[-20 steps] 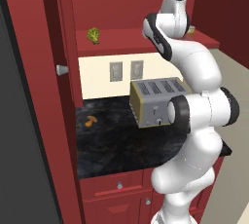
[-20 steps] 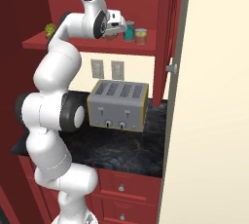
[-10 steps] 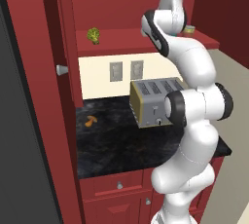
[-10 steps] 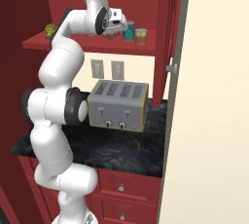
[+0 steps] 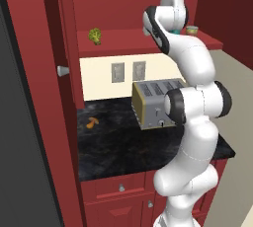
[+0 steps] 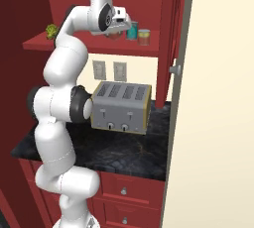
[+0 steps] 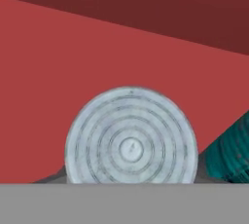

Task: Pick the cans from the counter and place them in their designated side in the cabinet.

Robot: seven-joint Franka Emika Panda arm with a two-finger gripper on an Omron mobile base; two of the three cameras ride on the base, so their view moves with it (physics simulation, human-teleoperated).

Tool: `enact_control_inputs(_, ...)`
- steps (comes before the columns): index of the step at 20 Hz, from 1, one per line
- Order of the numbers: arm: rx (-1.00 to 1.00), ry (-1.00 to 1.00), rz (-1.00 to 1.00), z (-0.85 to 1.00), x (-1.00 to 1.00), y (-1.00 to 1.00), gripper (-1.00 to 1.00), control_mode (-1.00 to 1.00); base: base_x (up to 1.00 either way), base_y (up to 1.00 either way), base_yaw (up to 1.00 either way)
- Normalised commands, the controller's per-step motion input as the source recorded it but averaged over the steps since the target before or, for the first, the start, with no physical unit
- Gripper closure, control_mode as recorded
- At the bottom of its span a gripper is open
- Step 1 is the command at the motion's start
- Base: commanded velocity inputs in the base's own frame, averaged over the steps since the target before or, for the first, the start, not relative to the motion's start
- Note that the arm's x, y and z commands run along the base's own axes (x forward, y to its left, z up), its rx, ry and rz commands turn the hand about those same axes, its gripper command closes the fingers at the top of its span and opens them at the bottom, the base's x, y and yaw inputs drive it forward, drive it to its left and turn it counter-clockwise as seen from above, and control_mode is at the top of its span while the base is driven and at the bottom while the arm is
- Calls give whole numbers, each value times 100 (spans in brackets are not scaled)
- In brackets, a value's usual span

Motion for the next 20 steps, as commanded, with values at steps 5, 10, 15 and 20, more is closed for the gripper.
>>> enact_control_inputs(5,0,-1,0,-2,-5,-1,-100,-100,0,0,0)
enact_control_inputs(10,0,-9,0,5,-19,-5,-100,-100,0,0,0)
enact_control_inputs(15,0,-15,1,10,-28,-4,-100,-100,0,0,0)
enact_control_inputs(20,0,-18,3,1,-46,-1,-100,-100,0,0,0)
